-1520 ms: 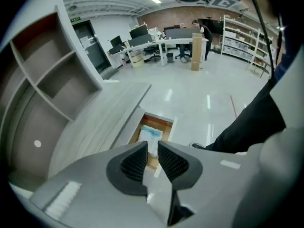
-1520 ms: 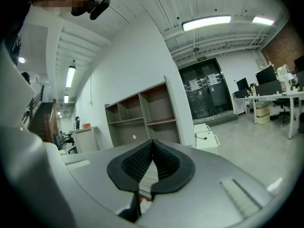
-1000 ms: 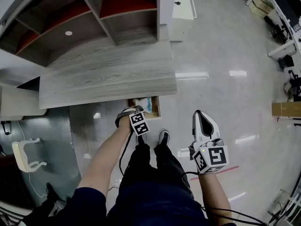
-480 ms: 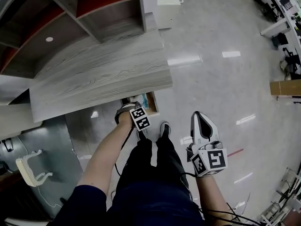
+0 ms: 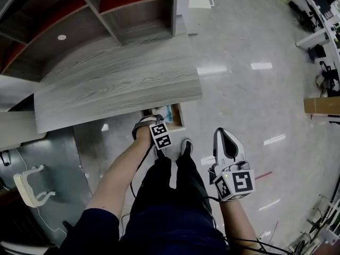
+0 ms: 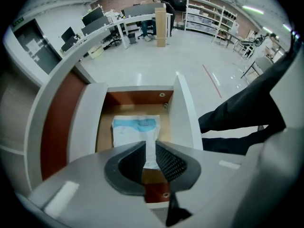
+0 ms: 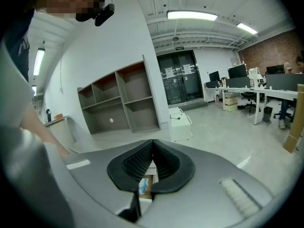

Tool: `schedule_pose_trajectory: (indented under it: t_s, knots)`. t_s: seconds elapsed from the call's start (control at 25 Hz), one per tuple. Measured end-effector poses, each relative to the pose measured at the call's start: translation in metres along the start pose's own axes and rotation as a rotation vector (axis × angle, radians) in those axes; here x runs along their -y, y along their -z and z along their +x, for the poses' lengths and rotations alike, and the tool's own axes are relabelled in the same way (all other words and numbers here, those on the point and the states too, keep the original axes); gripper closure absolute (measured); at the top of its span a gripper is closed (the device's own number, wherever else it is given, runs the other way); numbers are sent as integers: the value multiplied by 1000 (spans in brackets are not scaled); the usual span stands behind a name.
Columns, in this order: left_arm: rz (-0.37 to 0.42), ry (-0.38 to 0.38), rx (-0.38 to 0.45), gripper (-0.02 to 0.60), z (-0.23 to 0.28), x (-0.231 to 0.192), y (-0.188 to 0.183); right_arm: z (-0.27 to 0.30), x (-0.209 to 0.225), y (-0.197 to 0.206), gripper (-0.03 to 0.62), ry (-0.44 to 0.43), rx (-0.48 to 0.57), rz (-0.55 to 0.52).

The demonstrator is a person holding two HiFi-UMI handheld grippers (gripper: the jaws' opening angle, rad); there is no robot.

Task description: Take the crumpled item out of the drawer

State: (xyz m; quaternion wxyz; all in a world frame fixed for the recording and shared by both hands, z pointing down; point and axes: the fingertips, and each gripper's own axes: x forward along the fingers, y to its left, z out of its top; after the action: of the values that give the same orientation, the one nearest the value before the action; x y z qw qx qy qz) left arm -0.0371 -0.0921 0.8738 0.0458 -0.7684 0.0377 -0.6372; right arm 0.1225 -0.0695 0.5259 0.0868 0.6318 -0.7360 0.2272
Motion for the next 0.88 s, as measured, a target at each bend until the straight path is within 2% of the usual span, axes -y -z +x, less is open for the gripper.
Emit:
schedule_pose_trajectory:
  t_s: [0.12,0.28,0.32,0.44,0.68,0.88]
  knots:
    - [-8,14,-20,517,8,-1,5,-4,-1,5,588,10,-6,4]
    - [-35,-8,-40,520,13,-7,7,-8,4,12,588,33,-9,20]
    - [-36,-10,-36,542,13,-7,6,-9,5,14,588,38,-8,23]
    - [-37,-7,-10,575,8,-5,1,-10,6,16,588,42,-2,33]
    - [6,-43,55,577,-25,-3,-12,-7,-4,6,588,14,19,24]
    - [57,-39,151,577,-73,5,-29,-1,-18,-13,588,-30,50,-6]
